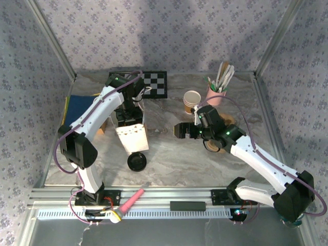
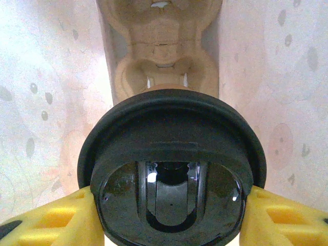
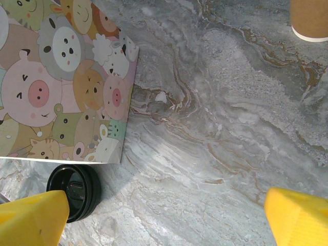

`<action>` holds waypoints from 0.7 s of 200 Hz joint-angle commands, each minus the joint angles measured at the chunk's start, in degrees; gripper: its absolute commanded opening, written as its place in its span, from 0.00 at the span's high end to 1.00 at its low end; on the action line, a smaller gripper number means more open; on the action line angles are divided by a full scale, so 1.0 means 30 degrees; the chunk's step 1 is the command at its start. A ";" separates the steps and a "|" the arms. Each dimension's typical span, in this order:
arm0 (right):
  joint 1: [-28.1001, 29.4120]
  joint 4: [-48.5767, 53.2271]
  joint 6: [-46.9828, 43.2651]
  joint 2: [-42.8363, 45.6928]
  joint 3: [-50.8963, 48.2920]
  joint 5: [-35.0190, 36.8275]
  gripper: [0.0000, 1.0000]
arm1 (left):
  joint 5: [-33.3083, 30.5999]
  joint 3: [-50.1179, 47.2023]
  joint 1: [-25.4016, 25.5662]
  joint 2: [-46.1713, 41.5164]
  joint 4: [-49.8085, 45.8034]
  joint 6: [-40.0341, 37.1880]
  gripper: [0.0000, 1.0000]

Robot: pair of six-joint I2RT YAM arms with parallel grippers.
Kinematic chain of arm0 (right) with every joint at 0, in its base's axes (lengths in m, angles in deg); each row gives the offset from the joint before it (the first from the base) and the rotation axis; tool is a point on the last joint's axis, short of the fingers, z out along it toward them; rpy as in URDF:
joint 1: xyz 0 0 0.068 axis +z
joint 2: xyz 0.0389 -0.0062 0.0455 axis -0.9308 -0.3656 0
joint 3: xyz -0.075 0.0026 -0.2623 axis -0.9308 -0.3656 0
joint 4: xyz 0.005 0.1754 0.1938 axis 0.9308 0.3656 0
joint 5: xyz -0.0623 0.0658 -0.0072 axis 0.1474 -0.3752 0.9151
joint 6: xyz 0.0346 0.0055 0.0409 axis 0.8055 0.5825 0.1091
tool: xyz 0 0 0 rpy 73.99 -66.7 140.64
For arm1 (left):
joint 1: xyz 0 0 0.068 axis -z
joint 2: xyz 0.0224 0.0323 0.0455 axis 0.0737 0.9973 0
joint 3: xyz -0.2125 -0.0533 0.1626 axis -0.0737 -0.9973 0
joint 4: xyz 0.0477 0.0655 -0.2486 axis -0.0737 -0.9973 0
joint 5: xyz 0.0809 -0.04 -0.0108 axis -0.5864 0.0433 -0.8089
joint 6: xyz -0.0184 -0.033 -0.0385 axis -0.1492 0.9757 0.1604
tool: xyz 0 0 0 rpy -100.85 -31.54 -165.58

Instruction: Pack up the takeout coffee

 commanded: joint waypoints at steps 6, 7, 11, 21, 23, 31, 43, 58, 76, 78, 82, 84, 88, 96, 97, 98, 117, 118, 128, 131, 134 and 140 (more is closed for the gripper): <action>-0.0136 0.0178 0.0173 0.0192 -0.0015 -0.0059 0.00 | -0.0275 0.0759 -0.0118 0.0124 -0.0293 -0.0242 0.50; -0.0143 0.0177 0.0173 0.0192 -0.0013 -0.0059 0.00 | -0.0261 0.0781 -0.0118 0.0124 -0.0299 -0.0230 0.50; -0.0122 0.0192 0.0173 0.0190 -0.0001 -0.0059 0.00 | -0.0259 0.0802 -0.0140 0.0150 -0.0324 -0.0219 0.50; -0.0143 0.0203 0.0173 0.0192 -0.0011 -0.0058 0.00 | -0.0276 0.0825 -0.0145 0.0154 -0.0285 -0.0248 0.50; -0.0132 0.0205 0.0173 0.0192 -0.0011 -0.0059 0.00 | -0.0277 0.0831 -0.0147 0.0154 -0.0301 -0.0248 0.50; -0.0130 0.0177 0.0172 0.0192 -0.0035 -0.0030 0.00 | -0.0262 0.0860 -0.0134 0.0183 -0.0325 -0.0248 0.50; -0.0128 0.0178 0.0173 0.0163 -0.0032 -0.0030 0.00 | -0.0269 0.0897 -0.0132 0.0213 -0.0325 -0.0283 0.50; -0.0140 0.0177 0.0172 0.0163 -0.0033 -0.0030 0.00 | -0.0306 0.0949 -0.0127 0.0242 -0.0381 -0.0277 0.50; -0.0124 0.0158 0.0173 0.0163 -0.0016 -0.0030 0.00 | -0.0291 0.0979 -0.0126 0.0295 -0.0368 -0.0289 0.50; -0.0122 0.0165 0.0173 0.0163 -0.0013 -0.0030 0.00 | -0.0302 0.0979 -0.0127 0.0299 -0.0366 -0.0280 0.50; -0.0137 0.0161 0.0167 0.0157 -0.0032 -0.0030 0.00 | -0.0306 0.0979 -0.0137 0.0300 -0.0365 -0.0279 0.50; -0.0125 0.0166 0.0172 0.0139 -0.0032 -0.0015 0.00 | -0.0313 0.0979 -0.0137 0.0300 -0.0372 -0.0278 0.50; -0.0169 0.0160 0.0173 0.0150 -0.0017 -0.0029 0.00 | -0.0307 0.0994 -0.0126 0.0300 -0.0365 -0.0295 0.50; -0.0173 0.0171 0.0143 0.0134 -0.0020 -0.0030 0.00 | -0.0306 0.1009 -0.0121 0.0325 -0.0372 -0.0278 0.50; -0.0176 0.0159 0.0144 0.0133 -0.0016 -0.0030 0.00 | -0.0306 0.1009 -0.0119 0.0327 -0.0353 -0.0292 0.50; -0.0163 0.0153 0.0144 0.0133 -0.0014 -0.0044 0.00 | -0.0306 0.1008 -0.0133 0.0328 -0.0344 -0.0285 0.50; -0.0158 0.0157 0.0144 0.0111 -0.0043 -0.0027 0.00 | -0.0301 0.1066 -0.0119 0.0373 -0.0365 -0.0313 0.50; -0.0154 0.0167 0.0129 0.0108 -0.0057 -0.0028 0.00 | -0.0304 0.1081 -0.0133 0.0381 -0.0350 -0.0310 0.50; -0.0206 0.0132 0.0144 0.0104 -0.0043 -0.0030 0.00 | -0.0298 0.1096 -0.0119 0.0388 -0.0364 -0.0321 0.50; -0.0183 0.0142 0.0144 0.0111 -0.0052 -0.0030 0.00 | -0.0290 0.1096 -0.0125 0.0414 -0.0390 -0.0330 0.50; -0.0187 0.0140 0.0129 0.0105 -0.0068 -0.0030 0.00 | -0.0304 0.1125 -0.0119 0.0417 -0.0368 -0.0335 0.50; -0.0191 0.0124 0.0143 0.0108 -0.0059 -0.0055 0.00 | -0.0332 0.1146 -0.0120 0.0439 -0.0381 -0.0361 0.50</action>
